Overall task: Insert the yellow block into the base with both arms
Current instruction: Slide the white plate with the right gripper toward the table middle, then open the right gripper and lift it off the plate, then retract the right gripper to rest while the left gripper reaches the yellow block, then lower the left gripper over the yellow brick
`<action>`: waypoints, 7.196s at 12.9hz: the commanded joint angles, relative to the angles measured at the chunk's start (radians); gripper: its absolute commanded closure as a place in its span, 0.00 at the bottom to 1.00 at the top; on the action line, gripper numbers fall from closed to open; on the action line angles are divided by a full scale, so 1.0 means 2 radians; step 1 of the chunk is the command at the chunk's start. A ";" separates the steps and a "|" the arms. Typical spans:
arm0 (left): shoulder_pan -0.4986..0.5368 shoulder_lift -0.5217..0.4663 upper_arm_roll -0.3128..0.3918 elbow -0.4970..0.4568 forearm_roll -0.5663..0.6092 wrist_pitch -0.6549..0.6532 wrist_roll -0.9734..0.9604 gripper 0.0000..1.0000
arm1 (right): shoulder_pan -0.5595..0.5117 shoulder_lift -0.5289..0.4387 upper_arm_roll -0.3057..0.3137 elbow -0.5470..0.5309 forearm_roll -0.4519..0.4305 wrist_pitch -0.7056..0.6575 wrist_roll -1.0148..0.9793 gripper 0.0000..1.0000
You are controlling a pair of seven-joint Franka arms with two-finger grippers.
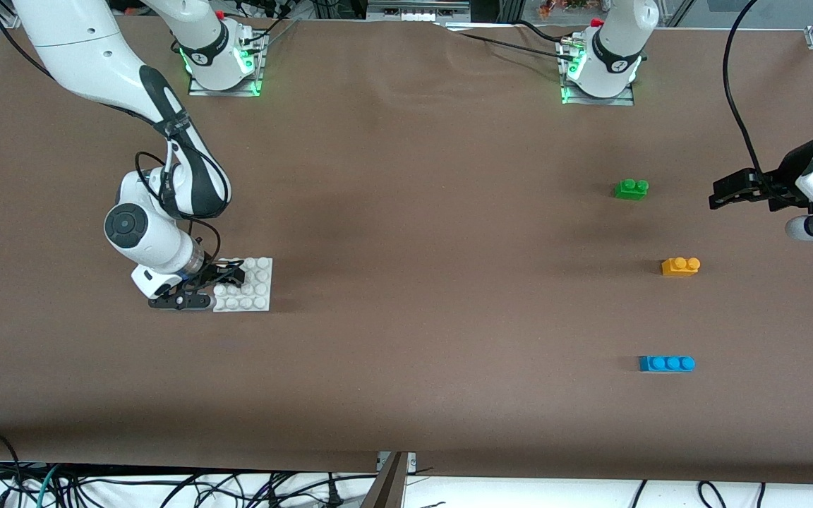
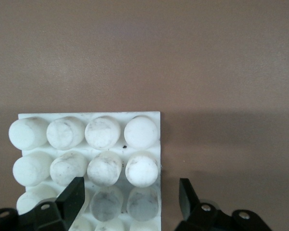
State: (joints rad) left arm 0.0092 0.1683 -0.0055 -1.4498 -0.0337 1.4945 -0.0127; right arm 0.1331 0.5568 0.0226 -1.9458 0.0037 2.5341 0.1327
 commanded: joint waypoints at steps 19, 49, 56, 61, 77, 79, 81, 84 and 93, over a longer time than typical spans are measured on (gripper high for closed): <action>-0.002 -0.002 0.000 0.001 0.008 -0.003 0.006 0.00 | 0.016 0.015 0.055 0.001 0.029 0.043 0.033 0.31; -0.005 0.003 -0.002 0.001 0.004 -0.003 0.006 0.00 | 0.246 0.097 0.049 0.100 0.024 0.129 0.264 0.35; -0.005 0.003 -0.002 0.001 0.001 -0.003 0.006 0.00 | 0.268 0.100 0.049 0.118 0.023 0.128 0.290 0.22; -0.004 0.004 -0.002 0.001 -0.007 -0.003 0.006 0.00 | 0.274 0.103 0.049 0.130 0.024 0.128 0.312 0.22; 0.004 0.012 -0.002 -0.009 -0.005 -0.002 0.010 0.00 | 0.269 -0.036 -0.099 0.181 0.023 -0.178 0.207 0.01; 0.018 0.017 -0.002 -0.017 -0.007 -0.001 0.011 0.00 | 0.264 -0.095 -0.129 0.171 0.026 -0.250 0.173 0.01; 0.024 0.030 -0.001 -0.021 -0.008 0.004 0.011 0.00 | 0.264 -0.154 -0.161 0.153 0.029 -0.310 0.136 0.01; 0.025 0.065 -0.001 -0.026 0.000 0.023 0.011 0.00 | 0.264 -0.223 -0.208 0.130 0.030 -0.369 0.071 0.01; 0.085 0.121 0.003 -0.120 0.001 0.197 0.101 0.00 | 0.006 -0.284 -0.022 0.135 0.023 -0.449 0.022 0.01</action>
State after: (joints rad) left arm 0.1748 0.4019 0.0023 -1.6675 -0.0357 1.8326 0.1655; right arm 0.2794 0.0273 -0.1426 -1.6599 0.0462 1.6480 0.2023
